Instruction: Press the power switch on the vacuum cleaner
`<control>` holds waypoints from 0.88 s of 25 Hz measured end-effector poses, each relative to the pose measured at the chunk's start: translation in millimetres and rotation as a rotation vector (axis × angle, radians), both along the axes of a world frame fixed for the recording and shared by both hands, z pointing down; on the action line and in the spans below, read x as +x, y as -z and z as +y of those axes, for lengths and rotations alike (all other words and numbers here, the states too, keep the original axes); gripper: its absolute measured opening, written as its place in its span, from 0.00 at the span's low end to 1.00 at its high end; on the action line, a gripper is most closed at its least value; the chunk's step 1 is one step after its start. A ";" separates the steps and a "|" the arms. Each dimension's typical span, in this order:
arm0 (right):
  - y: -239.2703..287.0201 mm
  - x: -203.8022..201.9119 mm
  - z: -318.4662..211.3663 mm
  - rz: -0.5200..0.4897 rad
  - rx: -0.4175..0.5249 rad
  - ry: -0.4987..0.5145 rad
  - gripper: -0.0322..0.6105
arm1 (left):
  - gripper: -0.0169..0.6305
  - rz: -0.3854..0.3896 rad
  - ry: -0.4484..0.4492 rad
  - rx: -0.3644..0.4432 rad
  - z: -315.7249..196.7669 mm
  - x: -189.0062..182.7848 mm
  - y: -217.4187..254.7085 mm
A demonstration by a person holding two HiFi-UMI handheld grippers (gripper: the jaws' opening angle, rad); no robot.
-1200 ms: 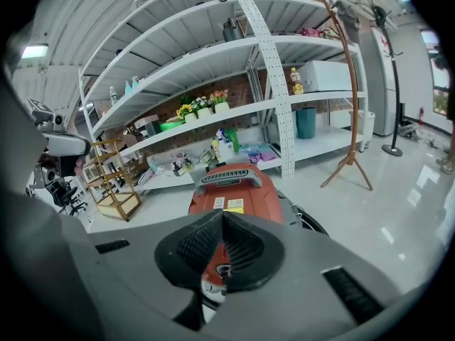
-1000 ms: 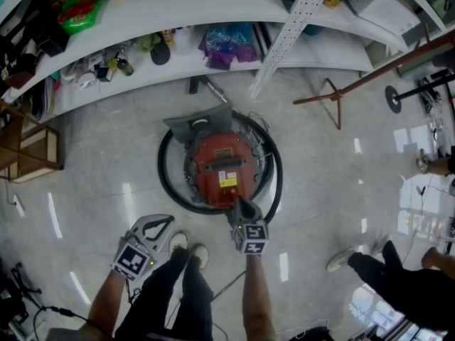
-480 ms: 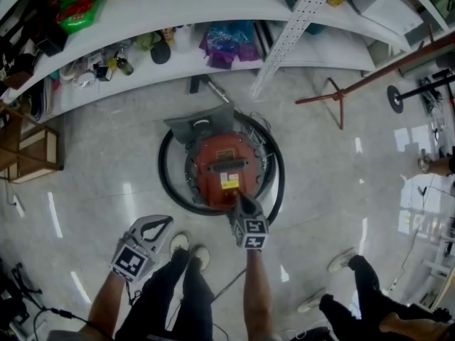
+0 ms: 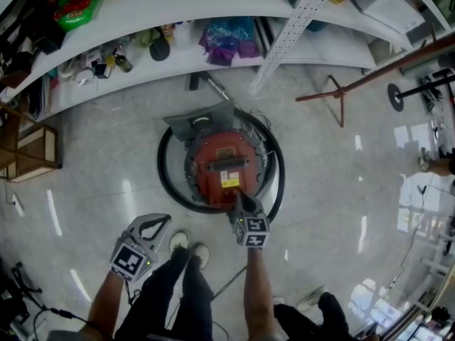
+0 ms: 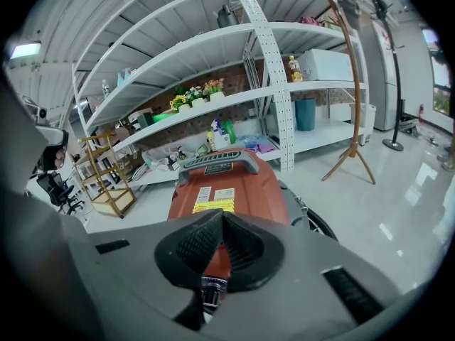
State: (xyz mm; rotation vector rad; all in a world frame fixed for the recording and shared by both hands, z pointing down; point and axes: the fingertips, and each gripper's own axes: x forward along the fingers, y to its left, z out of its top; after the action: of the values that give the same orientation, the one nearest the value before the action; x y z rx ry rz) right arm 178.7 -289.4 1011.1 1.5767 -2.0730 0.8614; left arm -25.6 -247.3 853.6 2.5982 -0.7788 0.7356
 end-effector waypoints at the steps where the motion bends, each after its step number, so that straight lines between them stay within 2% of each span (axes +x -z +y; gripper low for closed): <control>1: 0.3 -0.2 -0.6 0.001 -0.001 -0.003 0.07 | 0.01 0.000 0.001 -0.001 0.1 -0.4 -0.9; 14: -4.5 0.8 -1.4 0.051 -0.016 0.008 0.07 | 0.01 -0.004 0.013 -0.013 2.3 -3.3 -6.1; 22: -7.1 1.6 -0.8 0.025 -0.006 -0.003 0.07 | 0.01 -0.007 0.017 -0.015 2.3 -3.3 -8.0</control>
State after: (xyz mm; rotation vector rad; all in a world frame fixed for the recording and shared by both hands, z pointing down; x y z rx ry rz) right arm 180.3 -290.2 1018.2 1.5798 -2.0489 0.8438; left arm -28.9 -245.0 861.6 2.5737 -0.7940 0.7429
